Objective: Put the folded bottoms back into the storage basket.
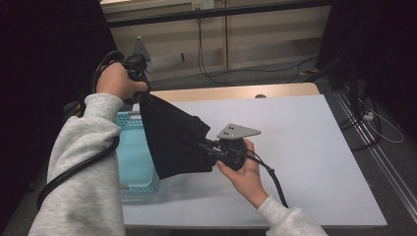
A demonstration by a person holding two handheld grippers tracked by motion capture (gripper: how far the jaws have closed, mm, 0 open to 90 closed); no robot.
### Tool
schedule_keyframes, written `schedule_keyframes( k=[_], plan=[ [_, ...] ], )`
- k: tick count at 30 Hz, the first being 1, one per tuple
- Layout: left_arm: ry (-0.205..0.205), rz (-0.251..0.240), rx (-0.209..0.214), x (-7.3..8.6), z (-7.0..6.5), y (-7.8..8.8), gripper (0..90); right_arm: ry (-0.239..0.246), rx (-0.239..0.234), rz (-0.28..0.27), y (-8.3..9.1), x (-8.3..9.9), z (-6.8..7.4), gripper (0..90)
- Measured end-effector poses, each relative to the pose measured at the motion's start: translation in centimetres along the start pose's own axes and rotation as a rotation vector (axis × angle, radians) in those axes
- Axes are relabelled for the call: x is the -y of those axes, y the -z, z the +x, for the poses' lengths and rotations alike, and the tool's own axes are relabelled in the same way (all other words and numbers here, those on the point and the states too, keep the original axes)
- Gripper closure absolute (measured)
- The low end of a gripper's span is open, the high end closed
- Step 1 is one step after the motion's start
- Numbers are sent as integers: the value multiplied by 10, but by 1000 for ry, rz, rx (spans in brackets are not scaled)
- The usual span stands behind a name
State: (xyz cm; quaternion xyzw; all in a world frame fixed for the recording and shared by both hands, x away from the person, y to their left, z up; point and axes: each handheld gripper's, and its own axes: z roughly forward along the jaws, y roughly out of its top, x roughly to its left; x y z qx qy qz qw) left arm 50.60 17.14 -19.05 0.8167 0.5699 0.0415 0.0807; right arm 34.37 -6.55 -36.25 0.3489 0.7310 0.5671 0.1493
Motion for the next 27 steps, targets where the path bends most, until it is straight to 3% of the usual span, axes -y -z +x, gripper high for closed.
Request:
schedule_keyframes(
  k=[11, 27],
  plan=[
    [6, -15, -8, 0, 2, 8, 821, 5, 3, -13, -3, -3, 2, 791],
    [31, -24, -12, 5, 16, 16, 821, 15, -16, -22, -14, -9, 9, 791]
  ],
)
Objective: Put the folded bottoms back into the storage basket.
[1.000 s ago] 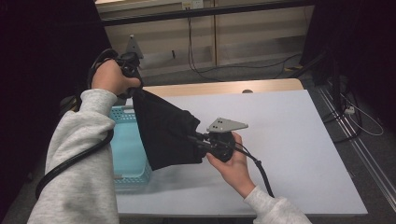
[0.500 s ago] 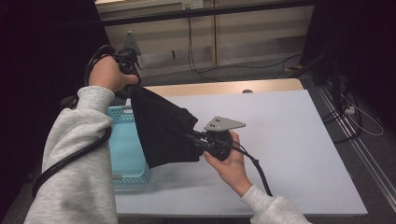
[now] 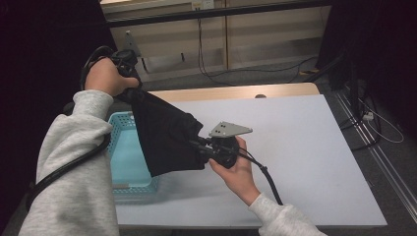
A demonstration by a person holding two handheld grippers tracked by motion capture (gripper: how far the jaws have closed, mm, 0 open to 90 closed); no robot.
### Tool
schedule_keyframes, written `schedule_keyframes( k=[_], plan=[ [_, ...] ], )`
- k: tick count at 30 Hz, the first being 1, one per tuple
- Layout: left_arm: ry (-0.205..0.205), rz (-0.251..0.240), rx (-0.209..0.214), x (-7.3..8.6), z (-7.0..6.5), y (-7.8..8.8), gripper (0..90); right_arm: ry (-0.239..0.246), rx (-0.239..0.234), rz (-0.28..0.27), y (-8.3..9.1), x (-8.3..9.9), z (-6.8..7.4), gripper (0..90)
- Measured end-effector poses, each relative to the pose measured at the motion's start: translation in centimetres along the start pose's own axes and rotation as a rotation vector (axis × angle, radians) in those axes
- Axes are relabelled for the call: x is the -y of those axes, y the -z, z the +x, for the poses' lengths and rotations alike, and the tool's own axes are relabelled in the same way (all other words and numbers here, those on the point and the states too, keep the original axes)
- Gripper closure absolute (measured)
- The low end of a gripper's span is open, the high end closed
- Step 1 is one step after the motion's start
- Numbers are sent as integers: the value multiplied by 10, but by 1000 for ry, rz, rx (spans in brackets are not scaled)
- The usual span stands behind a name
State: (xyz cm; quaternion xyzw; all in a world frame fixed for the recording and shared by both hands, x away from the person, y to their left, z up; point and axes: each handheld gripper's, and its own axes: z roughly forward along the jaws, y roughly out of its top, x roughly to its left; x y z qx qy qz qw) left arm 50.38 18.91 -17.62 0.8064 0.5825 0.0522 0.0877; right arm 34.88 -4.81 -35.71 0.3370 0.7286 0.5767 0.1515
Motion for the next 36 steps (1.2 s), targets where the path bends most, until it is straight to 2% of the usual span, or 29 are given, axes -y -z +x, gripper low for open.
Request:
schedule_keyframes(
  k=[8, 11, 36],
  plan=[
    [25, -6, -1, 3, 8, 2, 821, 3, -12, 7, -6, -1, 6, 791],
    [19, 1, 0, 3, 10, 3, 821, 8, -18, 12, -9, -2, 9, 791],
    [60, -19, -7, 8, 27, 9, 821, 21, -45, 12, -23, -10, 20, 792]
  ],
)
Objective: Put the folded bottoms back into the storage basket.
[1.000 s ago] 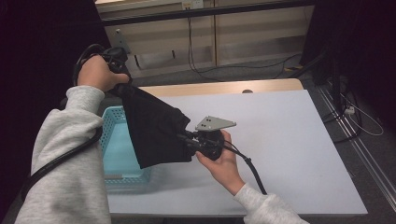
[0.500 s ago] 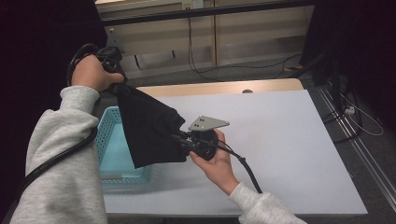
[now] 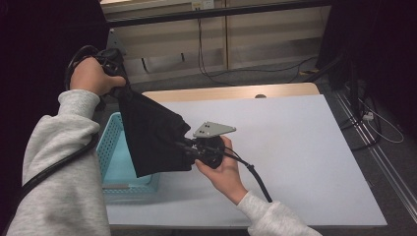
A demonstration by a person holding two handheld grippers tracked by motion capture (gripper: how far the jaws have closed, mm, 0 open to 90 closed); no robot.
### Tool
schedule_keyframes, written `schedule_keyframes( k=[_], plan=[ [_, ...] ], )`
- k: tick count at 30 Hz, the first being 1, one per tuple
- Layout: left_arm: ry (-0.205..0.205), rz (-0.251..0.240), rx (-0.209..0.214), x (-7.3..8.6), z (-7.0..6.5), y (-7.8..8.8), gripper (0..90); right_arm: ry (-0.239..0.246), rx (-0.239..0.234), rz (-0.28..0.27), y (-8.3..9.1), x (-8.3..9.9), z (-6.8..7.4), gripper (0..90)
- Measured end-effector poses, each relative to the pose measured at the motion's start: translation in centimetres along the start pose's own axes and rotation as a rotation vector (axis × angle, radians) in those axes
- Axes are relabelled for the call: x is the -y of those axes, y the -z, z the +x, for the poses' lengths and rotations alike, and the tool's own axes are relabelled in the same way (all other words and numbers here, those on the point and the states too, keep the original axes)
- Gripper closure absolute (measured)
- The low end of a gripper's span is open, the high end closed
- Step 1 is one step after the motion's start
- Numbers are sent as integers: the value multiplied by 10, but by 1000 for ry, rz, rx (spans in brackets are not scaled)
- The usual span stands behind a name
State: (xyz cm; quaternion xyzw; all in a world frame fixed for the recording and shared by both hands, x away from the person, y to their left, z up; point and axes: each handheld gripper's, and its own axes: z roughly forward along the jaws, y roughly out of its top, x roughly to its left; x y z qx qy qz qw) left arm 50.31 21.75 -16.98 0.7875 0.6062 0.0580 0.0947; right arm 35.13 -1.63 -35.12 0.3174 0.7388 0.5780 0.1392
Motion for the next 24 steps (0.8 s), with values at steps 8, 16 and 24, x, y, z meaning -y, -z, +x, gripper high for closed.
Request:
schedule_keyframes(
  k=[8, 16, 24],
  plan=[
    [12, -5, -7, 2, 6, 1, 821, 6, -12, 2, -5, -2, 5, 791],
    [24, -8, -2, 5, 14, 3, 821, 7, -24, 4, -10, -3, 9, 792],
    [29, -14, -6, 6, 19, 3, 821, 11, -35, 5, -15, -4, 13, 792]
  ],
)
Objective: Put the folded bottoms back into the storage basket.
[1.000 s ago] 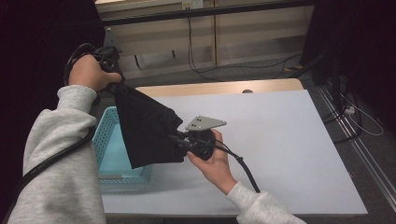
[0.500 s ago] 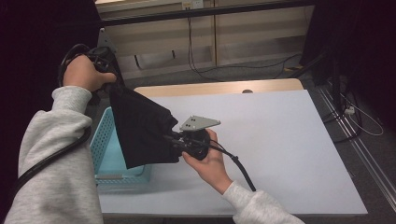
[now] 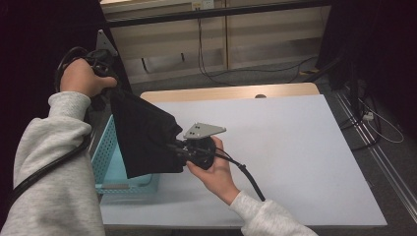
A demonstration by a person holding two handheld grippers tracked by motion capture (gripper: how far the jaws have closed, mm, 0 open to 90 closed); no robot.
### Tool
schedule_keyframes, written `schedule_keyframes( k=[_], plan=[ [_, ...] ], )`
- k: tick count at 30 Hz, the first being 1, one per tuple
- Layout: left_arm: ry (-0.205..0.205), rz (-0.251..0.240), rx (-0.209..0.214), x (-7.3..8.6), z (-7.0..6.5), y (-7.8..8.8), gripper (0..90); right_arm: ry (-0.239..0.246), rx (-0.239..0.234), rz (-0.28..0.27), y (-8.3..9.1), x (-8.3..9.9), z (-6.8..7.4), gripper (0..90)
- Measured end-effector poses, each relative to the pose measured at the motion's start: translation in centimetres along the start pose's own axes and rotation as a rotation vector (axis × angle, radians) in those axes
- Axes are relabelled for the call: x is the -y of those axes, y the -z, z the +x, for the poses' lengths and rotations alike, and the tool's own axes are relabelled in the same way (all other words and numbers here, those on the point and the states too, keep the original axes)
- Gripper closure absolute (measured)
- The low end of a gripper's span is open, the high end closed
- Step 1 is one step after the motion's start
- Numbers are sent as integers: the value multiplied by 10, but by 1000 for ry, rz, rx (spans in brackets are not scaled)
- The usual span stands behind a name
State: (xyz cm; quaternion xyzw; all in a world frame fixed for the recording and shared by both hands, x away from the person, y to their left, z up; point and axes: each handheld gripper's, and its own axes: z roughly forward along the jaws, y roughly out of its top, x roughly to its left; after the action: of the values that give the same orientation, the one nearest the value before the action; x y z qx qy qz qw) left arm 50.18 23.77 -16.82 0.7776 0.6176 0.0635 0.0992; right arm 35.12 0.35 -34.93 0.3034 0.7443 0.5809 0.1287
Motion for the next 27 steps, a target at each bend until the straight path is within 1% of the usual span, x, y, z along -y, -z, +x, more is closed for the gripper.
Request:
schedule_keyframes(
  k=[10, 17, 18, 27],
  plan=[
    [16, -8, 3, 1, 5, -1, 822, 3, -10, 3, -5, -1, 3, 792],
    [19, -9, 0, 1, 9, -3, 822, 5, -19, 6, -9, -2, 5, 792],
    [20, -2, 2, 1, 10, -3, 822, 5, -20, 6, -10, -2, 6, 792],
    [24, -6, 0, 0, 17, -6, 821, 4, -28, 14, -16, -2, 6, 792]
  ],
)
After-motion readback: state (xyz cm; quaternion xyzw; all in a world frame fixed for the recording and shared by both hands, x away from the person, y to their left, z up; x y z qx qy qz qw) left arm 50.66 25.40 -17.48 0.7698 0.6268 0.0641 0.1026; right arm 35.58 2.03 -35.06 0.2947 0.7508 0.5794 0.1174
